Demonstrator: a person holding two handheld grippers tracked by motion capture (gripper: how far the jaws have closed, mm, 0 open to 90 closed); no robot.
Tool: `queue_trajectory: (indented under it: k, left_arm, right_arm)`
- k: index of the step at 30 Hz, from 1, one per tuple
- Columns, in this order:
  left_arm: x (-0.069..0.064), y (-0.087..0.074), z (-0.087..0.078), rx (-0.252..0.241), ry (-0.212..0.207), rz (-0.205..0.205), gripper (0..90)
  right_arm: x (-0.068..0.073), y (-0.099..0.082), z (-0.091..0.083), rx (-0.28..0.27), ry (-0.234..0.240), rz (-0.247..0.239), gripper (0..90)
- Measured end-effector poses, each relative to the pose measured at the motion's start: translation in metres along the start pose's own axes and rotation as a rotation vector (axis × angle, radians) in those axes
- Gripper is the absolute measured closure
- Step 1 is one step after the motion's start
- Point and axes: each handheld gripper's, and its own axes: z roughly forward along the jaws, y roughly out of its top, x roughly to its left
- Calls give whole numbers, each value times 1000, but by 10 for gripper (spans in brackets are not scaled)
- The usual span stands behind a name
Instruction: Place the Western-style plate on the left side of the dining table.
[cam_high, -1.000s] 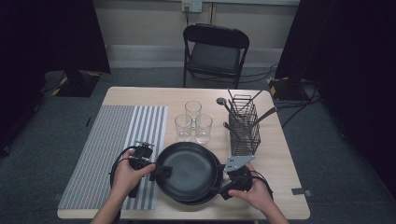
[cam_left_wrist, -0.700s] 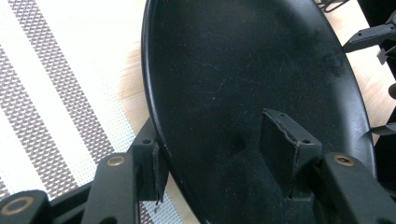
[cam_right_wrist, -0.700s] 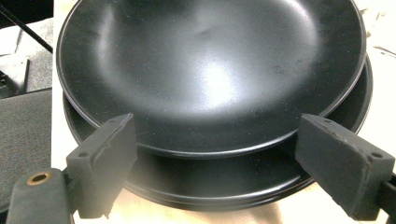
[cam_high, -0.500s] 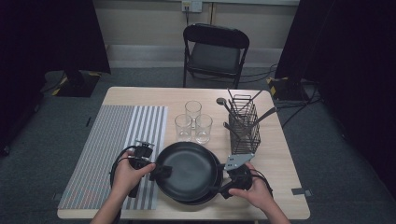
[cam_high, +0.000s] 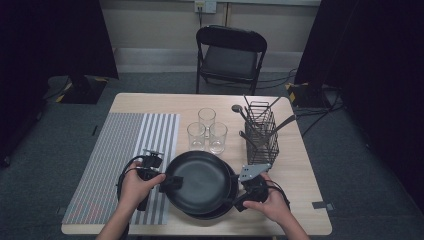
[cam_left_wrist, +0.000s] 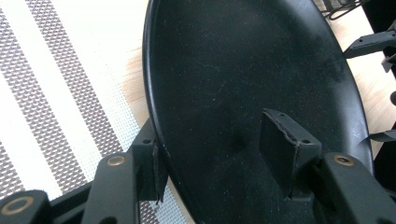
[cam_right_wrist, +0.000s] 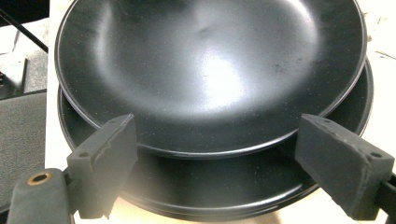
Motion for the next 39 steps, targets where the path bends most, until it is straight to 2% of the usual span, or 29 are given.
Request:
queue_trajectory:
  k: [9,10,14,24,39]
  left_arm:
    - [1,0,0,-9,-6,-27,468]
    - [2,1,0,-2,-5,-19,470]
    - [4,1,0,-6,-7,-28,485]
    - [6,0,-1,-11,-8,-65,547]
    - [8,1,1,-10,-11,-77,561]
  right_arm:
    - [0,0,1,-4,1,2,122]
    - [0,0,1,-4,0,-1,123]
    - [0,-1,1,-8,1,2,123]
    - [0,-1,1,-13,-2,3,122]
    - [0,-1,2,-19,-1,-1,121]
